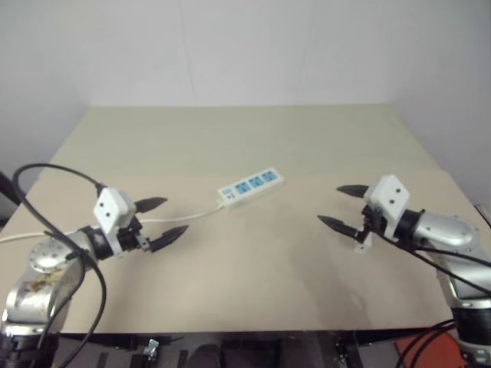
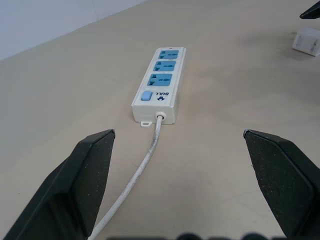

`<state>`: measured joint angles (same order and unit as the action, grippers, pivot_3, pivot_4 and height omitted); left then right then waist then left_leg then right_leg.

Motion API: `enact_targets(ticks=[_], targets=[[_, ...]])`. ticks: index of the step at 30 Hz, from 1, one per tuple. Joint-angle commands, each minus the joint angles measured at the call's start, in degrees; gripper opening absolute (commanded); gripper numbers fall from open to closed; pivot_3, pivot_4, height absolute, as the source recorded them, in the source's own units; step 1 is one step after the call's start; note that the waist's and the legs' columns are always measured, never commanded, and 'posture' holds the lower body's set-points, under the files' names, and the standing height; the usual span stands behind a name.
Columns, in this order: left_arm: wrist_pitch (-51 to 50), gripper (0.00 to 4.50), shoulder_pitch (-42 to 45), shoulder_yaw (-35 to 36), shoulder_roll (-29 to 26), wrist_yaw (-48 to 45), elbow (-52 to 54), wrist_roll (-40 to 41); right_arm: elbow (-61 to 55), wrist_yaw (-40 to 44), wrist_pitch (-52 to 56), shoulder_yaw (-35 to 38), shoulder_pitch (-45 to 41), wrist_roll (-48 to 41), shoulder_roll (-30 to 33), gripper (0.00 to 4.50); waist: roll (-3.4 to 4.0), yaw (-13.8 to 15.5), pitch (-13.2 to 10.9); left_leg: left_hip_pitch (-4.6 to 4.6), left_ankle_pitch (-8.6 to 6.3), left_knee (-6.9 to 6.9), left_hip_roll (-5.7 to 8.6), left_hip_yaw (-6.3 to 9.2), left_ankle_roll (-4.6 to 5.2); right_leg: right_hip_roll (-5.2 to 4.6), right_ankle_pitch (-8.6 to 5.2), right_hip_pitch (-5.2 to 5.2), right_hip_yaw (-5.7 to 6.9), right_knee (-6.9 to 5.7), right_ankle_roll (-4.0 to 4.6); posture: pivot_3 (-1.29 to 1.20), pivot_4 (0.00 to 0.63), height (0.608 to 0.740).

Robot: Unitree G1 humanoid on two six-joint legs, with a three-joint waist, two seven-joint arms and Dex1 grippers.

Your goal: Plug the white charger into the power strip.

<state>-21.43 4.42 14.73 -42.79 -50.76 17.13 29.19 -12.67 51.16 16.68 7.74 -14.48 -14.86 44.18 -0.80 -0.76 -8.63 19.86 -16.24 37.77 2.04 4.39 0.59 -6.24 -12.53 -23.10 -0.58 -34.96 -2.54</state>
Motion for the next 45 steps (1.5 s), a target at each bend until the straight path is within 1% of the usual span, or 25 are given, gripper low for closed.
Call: enact_targets(ticks=[1,7,10,13,20,24,29,33,37,42,43,44,45], targets=[[1.2,4.5,0.5,1.0,-0.4,-0.1,1.1,0.1,-1.6,0.2,-1.4,2.0,-0.2,-1.3,0.8,4.45,0.0,-0.1,0.0,0.0,0.0,0.0,0.0,0.0,0.0,0.0,0.0,0.0,0.0,0.0,0.0,0.0,0.15,0.74],[1.0,4.5,0.7,0.6,-0.5,-0.3,0.8,0.0,-2.4,0.1,-1.0,2.0,0.6,-1.3,0.7,4.45,0.0,0.0,0.0,0.0,0.0,0.0,0.0,-0.01,0.0,0.0,0.0,0.0,-0.01,0.0,0.0,0.0,0.15,0.74],[0.4,4.5,1.5,-0.5,-0.6,0.8,-0.2,-1.5,-2.9,0.1,-0.8,2.1,0.8,-1.5,0.8,4.45,0.0,0.0,0.0,0.0,0.0,0.0,0.0,-0.01,0.0,0.0,0.0,0.0,-0.01,0.0,0.0,0.0,0.15,0.74],[-0.5,4.5,5.0,-3.3,0.2,1.5,-4.9,-3.2,-2.6,-0.2,-0.6,1.9,0.5,-1.2,0.8,4.45,0.0,0.2,0.0,-0.01,0.0,0.0,0.01,-0.02,0.0,0.0,0.0,0.01,-0.01,-0.02,0.0,0.0,0.15,0.74],[-0.1,4.5,18.2,-11.3,1.6,-0.5,-21.6,-9.1,-3.9,-0.8,0.2,1.4,0.7,-1.2,0.4,4.45,0.0,0.1,0.0,0.0,0.0,0.01,0.04,-0.14,0.0,0.01,0.01,0.03,0.04,-0.01,0.0,0.0,0.15,0.74],[2.4,4.5,26.8,-16.0,4.6,-5.1,-34.3,-12.1,-4.8,-1.3,0.6,1.7,1.5,-1.3,0.5,4.45,-0.01,0.1,0.0,0.02,0.01,0.03,0.06,-0.23,0.0,0.02,0.01,0.02,0.04,-0.01,-0.01,0.0,0.15,0.74],[6.7,4.5,34.1,-21.2,9.4,-10.6,-49.3,-16.6,-6.2,-2.0,1.1,2.6,2.7,-1.4,0.7,4.45,-0.02,0.0,0.0,0.06,0.01,0.07,0.07,-0.38,0.01,0.02,0.01,0.02,0.05,-0.02,-0.01,0.0,0.15,0.74],[11.5,3.64,37.2,-23.9,12.8,-9.2,-59.0,-21.7,-7.7,-2.4,1.6,3.8,4.2,-1.6,1.0,4.5,-0.05,0.1,0.0,0.08,0.01,0.08,0.06,-0.4,0.01,0.04,0.01,0.01,0.04,-0.03,-0.02,0.0,0.15,0.74],[14.3,2.31,38.1,-23.8,14.6,-8.8,-63.0,-23.5,-8.9,-2.6,2.3,4.8,5.0,-1.6,1.1,4.5,-0.01,0.1,0.1,0.01,0.01,0.11,0.07,-0.41,0.02,0.03,0.01,0.08,0.02,-0.04,-0.04,0.0,0.15,0.74],[16.3,0.66,38.4,-22.9,15.3,-10.6,-64.3,-23.6,-9.4,-2.5,2.7,5.3,5.4,-1.6,1.1,4.5,-0.01,0.1,0.1,-0.02,0.01,0.11,0.07,-0.4,0.02,0.03,0.01,0.1,0.02,-0.05,-0.05,0.0,0.15,0.74],[16.5,0.26,38.3,-22.7,15.4,-11.0,-64.3,-23.5,-9.5,-2.4,2.7,5.4,5.4,-1.7,1.1,4.5,0.0,0.2,0.1,-0.01,0.01,0.11,0.07,-0.4,0.02,0.03,0.01,0.1,0.02,-0.05,-0.05,0.0,0.15,0.74],[16.7,0.02,38.1,-22.6,15.3,-11.9,-63.9,-23.3,-9.4,-2.4,2.6,5.4,5.5,-1.8,1.1,4.5,0.0,0.2,0.1,-0.01,0.01,0.11,0.08,-0.39,0.02,0.03,0.02,0.1,0.02,-0.05,-0.05,0.0,0.15,0.74],[17.2,0.02,37.2,-22.6,14.7,-14.0,-62.2,-22.8,-9.4,-2.3,2.6,5.3,5.4,-1.8,1.1,4.5,0.0,0.2,0.1,-0.01,0.01,0.12,0.08,-0.4,0.02,0.03,0.02,0.1,0.02,-0.05,-0.06,0.0,0.15,0.74]])
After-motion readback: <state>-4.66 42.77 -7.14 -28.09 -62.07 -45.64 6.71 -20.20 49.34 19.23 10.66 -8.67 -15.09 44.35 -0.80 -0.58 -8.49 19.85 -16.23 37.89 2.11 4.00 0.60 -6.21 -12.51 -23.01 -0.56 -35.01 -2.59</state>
